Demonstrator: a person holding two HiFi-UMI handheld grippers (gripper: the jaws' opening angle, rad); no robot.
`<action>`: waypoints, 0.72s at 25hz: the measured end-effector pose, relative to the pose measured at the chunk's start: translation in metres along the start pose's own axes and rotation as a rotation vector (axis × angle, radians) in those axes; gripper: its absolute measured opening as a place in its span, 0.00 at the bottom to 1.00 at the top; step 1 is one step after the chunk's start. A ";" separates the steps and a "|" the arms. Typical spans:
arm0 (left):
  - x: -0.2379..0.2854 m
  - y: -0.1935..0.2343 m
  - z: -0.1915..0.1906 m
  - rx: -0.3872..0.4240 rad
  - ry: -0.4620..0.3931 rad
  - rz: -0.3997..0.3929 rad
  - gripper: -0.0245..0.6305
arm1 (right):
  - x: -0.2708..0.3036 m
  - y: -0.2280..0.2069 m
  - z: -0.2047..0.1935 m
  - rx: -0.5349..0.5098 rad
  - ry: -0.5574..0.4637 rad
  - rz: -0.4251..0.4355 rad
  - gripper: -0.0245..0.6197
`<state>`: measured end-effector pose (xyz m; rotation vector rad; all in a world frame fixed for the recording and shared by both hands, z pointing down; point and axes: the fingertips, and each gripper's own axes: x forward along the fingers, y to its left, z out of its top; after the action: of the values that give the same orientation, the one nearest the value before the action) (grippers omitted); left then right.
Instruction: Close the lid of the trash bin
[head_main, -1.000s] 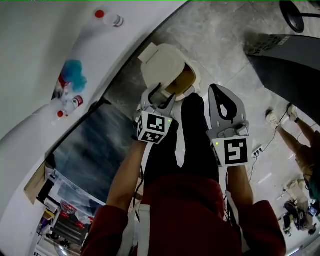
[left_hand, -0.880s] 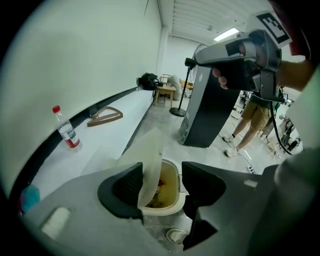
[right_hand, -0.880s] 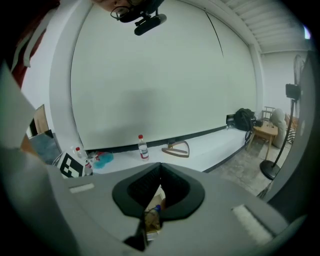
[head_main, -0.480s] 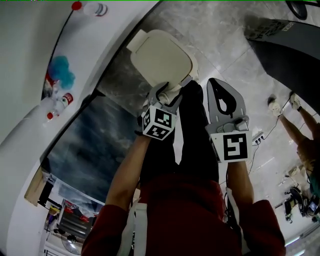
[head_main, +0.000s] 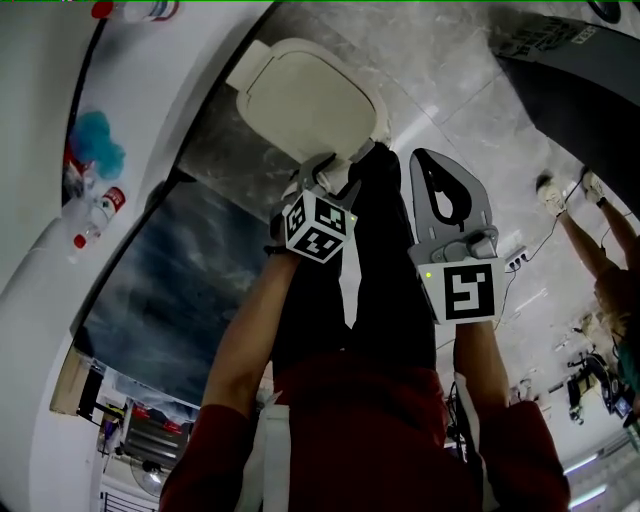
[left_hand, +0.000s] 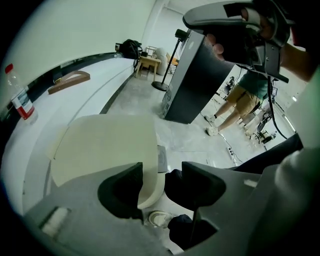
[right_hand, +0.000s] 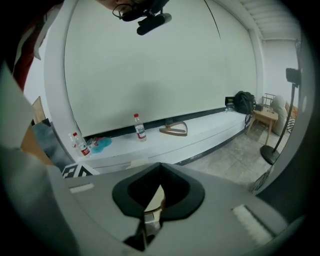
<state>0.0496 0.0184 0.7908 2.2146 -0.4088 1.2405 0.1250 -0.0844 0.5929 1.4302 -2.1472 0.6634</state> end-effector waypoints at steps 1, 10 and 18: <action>0.005 0.000 -0.002 0.001 0.010 0.000 0.42 | 0.002 -0.001 -0.002 0.000 0.005 0.002 0.04; 0.030 0.006 -0.015 0.009 0.095 -0.005 0.42 | 0.015 -0.008 -0.014 0.000 0.025 0.019 0.04; 0.037 0.007 -0.018 -0.007 0.140 -0.015 0.42 | 0.020 -0.008 -0.018 -0.003 0.032 0.032 0.04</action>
<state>0.0537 0.0240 0.8323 2.1055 -0.3398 1.3743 0.1279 -0.0895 0.6203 1.3769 -2.1497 0.6899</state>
